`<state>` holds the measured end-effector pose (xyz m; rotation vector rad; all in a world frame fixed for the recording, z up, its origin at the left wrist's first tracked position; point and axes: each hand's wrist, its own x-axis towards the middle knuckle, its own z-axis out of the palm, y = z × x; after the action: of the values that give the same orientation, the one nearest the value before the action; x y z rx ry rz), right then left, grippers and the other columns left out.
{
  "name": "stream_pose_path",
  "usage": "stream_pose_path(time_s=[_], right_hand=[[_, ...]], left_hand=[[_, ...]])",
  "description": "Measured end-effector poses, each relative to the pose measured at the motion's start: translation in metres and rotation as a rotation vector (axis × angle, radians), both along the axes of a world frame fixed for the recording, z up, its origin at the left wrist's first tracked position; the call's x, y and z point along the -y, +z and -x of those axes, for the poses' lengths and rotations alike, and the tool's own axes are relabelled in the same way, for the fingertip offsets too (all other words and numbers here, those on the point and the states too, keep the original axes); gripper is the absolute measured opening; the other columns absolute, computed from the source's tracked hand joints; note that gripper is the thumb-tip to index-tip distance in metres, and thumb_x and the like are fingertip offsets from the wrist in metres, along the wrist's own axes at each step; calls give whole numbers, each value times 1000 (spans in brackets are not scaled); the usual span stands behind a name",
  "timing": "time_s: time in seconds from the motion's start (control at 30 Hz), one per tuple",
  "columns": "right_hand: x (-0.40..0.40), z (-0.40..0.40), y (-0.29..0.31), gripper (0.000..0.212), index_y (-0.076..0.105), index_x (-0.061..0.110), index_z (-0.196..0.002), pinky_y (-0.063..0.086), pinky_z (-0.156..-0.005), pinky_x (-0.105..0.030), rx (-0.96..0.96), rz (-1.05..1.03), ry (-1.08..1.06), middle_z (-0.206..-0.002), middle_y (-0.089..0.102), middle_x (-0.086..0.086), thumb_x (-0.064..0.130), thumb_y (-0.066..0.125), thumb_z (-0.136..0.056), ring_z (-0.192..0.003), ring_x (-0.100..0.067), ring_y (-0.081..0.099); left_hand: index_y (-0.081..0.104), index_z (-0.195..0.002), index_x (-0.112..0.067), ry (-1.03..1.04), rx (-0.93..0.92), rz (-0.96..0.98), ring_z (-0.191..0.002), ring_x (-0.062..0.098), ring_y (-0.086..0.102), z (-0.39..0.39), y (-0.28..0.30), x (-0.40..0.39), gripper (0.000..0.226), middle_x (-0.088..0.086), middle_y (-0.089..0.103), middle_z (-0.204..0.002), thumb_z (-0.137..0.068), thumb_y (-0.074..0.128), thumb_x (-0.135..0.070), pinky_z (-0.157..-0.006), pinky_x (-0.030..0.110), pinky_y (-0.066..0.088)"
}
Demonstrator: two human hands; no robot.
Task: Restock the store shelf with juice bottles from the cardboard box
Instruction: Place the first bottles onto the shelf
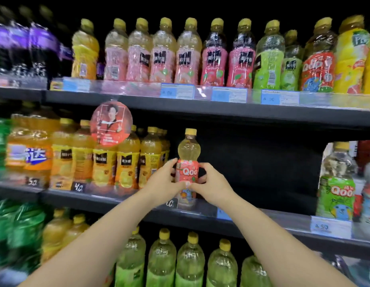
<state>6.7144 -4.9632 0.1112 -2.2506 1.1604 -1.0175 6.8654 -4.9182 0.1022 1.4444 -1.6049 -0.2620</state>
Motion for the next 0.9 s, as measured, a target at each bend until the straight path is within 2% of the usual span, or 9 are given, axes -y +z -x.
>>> stream_pose_path(time_s=[0.07,0.17,0.27,0.4,0.5,0.6,0.7,0.8,0.9], right_hand=[[1,-18,-3,66,38,24,-137,41,-61,-15,-3,25,-7,-84,55,17,35,72,-81,-77,0,56],[2,-39,-6,67,35,24,-140,41,-61,-16,-8,61,-19,-86,54,17,35,69,-84,-79,-4,55],[-1,-49,-7,71,32,25,-143,43,-64,-19,-21,62,-20,-105,61,7,39,68,-84,-87,-8,56],[-22,-34,-9,69,36,27,-143,43,-83,-23,37,102,-33,-126,58,2,43,67,-83,-109,-12,56],[-58,2,-22,55,49,35,-133,44,-97,-26,99,112,29,-122,58,11,41,68,-82,-115,-4,54],[-103,51,-59,43,56,44,-120,43,-100,-24,123,58,101,-118,62,18,39,70,-80,-114,6,54],[-138,95,-117,46,58,39,-120,43,-101,-25,90,-54,62,-119,62,19,41,70,-76,-115,5,55],[-159,131,-181,53,54,38,-123,43,-104,-31,-2,-177,-31,-127,59,13,51,67,-73,-120,-1,53],[-169,160,-239,53,55,23,-129,39,-103,-22,-88,-293,-128,-130,59,3,36,72,-80,-119,-5,53]], left_hand=[[18,-150,-19,14,1,6,-104,2,47,-12,-3,-3,82,-3,49,-135,-85,69,-25,-86,19,44],[24,-147,-18,32,14,25,-102,0,45,-26,-7,-5,73,-4,49,-135,-88,66,-21,-77,10,40],[26,-147,-21,53,15,34,-112,6,49,-37,-10,-7,72,-5,46,-140,-87,66,-29,-88,19,42],[34,-143,-25,96,50,112,-122,9,47,-35,-16,-28,63,-6,44,-140,-88,64,-33,-93,24,42],[40,-139,-25,66,111,194,-120,6,46,-17,-30,-62,54,-8,44,-137,-90,61,-33,-94,24,43],[42,-137,-24,-12,147,233,-122,5,43,13,-63,-101,52,-10,44,-137,-89,60,-35,-99,25,40],[42,-137,-22,-84,124,190,-125,7,43,49,-112,-129,54,-6,43,-138,-89,62,-32,-103,23,36],[39,-139,-18,-132,136,52,-127,12,42,88,-169,-139,56,-1,43,-139,-89,61,-32,-103,27,35],[39,-140,-17,-156,154,-163,-127,20,43,126,-229,-134,58,4,43,-140,-89,59,-36,-103,33,37]])
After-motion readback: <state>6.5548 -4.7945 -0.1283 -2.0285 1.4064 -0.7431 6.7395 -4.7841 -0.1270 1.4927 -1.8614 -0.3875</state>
